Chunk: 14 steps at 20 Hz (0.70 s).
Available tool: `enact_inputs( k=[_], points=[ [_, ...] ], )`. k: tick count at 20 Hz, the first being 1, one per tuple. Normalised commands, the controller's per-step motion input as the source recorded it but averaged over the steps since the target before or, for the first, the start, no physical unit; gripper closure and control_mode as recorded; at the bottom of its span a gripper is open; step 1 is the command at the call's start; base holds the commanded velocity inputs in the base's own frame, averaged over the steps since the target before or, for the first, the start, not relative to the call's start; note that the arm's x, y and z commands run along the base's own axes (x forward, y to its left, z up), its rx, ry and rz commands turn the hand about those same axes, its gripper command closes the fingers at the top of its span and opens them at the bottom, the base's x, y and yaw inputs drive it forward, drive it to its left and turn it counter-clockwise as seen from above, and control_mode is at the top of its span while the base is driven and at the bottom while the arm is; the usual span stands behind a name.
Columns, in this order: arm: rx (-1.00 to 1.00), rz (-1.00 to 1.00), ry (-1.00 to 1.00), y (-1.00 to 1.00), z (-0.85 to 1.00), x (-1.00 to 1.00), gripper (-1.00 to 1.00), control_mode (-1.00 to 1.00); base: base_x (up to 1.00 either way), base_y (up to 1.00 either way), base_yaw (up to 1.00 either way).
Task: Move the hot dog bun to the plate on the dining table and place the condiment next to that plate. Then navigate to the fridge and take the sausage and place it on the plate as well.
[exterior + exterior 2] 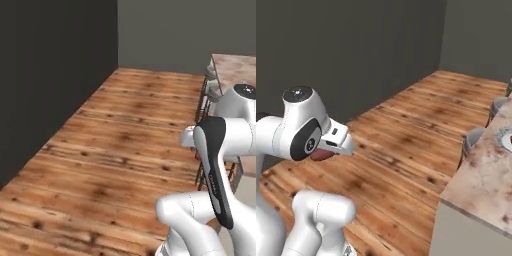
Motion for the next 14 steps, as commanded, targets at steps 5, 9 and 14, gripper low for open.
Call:
enact_inputs(
  k=[5,9,14],
  points=[
    [0.0,0.0,0.0,0.0,0.0,0.0,1.0,1.0,0.56,0.66,-0.74],
    [0.0,0.0,0.0,0.0,0.0,0.0,1.0,1.0,0.55,0.73,-0.71],
    [0.0,0.0,0.0,0.0,0.0,0.0,1.0,1.0,0.58,0.75,-0.7]
  ],
)
